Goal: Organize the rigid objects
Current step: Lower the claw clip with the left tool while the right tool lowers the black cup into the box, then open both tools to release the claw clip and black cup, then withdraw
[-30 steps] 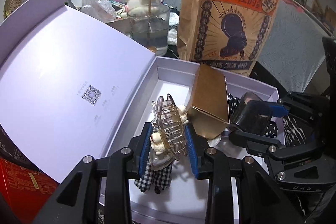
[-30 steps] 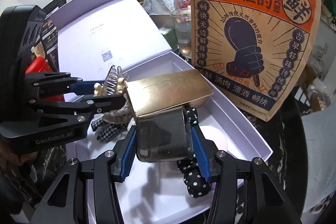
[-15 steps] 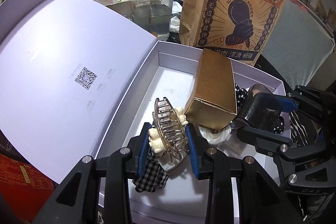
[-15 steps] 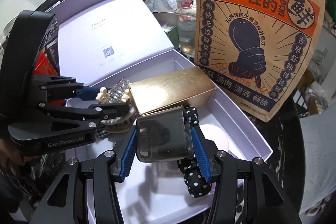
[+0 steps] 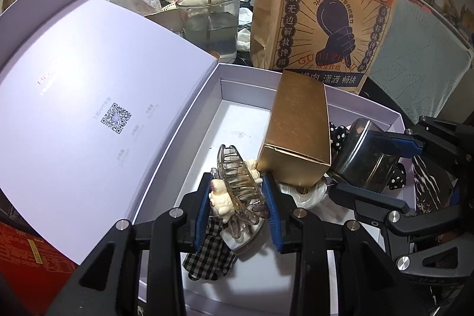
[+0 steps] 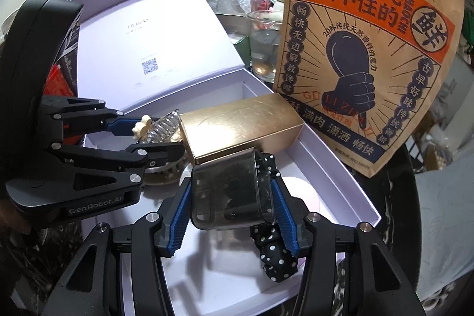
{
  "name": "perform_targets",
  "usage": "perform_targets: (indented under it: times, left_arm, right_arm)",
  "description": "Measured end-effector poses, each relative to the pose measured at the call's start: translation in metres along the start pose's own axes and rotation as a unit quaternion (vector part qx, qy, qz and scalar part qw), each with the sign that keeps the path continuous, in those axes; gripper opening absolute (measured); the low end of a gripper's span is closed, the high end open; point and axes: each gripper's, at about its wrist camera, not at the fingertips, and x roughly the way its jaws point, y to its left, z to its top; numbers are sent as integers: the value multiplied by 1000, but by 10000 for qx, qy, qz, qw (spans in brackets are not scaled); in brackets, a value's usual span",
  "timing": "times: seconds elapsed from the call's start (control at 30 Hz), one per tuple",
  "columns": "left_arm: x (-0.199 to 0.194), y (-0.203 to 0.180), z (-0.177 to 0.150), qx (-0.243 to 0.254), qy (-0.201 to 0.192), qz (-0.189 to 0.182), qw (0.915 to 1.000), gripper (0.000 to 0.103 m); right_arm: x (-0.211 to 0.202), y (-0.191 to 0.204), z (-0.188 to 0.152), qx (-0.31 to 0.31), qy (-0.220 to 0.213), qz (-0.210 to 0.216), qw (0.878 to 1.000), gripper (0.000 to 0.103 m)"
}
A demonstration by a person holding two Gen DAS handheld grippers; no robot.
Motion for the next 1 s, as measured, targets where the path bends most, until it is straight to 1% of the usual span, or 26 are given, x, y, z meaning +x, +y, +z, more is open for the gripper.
perform_targets:
  times: [0.07, 0.13, 0.17, 0.23, 0.3, 0.6, 0.63, 0.67, 0.7, 0.73, 0.77, 0.8, 0.93, 1.0]
  left_arm:
    - [-1, -1, -1, -15, -8, -8, 10000, 33]
    - [-2, -2, -1, 8, 1, 11, 10000, 33]
    - [-2, -4, -1, 46, 13, 53, 10000, 33]
    - [-3, -4, -2, 88, 34, 125, 9999, 33]
    - [-5, -6, -2, 74, 57, 198, 9998, 33]
    - [-18, -9, -10, -89, 26, 231, 9997, 33]
    - [-20, -10, -10, -100, 22, 233, 9997, 36]
    - [-24, -8, -12, -112, 12, 234, 9997, 46]
    - [-26, -9, -12, -124, -15, 231, 9997, 53]
    - [-29, -11, -12, -132, -47, 223, 9997, 72]
    - [-32, -11, -12, -142, -96, 210, 9996, 85]
    - [-36, -13, -12, -150, -167, 206, 9995, 87]
    - [-47, -24, -13, -150, -274, 244, 9992, 87]
    - [-48, -22, -10, -142, -312, 260, 9991, 87]
  right_arm:
    - [0, 0, 0, 29, 15, -10, 10000, 53]
    - [-1, 0, 0, 38, 29, -47, 10000, 56]
    - [-2, 0, -1, 40, 32, -61, 10000, 59]
    - [-5, 1, -2, 40, 26, -71, 10000, 60]
    - [-8, 1, -2, 44, 23, -120, 9999, 64]
    - [-25, 0, -6, 140, -5, -283, 9995, 67]
    - [-29, 0, -7, 155, -11, -308, 9994, 68]
    - [-31, 0, -8, 166, -19, -331, 9993, 69]
    - [-35, 0, -9, 177, -31, -357, 9992, 69]
    - [-37, 0, -10, 184, -38, -375, 9991, 69]
    - [-40, 0, -11, 191, -45, -392, 9990, 69]
    - [-43, 1, -12, 200, -57, -415, 9989, 69]
    - [-54, 3, -15, 219, -113, -473, 9986, 69]
    - [-61, 5, -17, 239, -145, -492, 9984, 69]
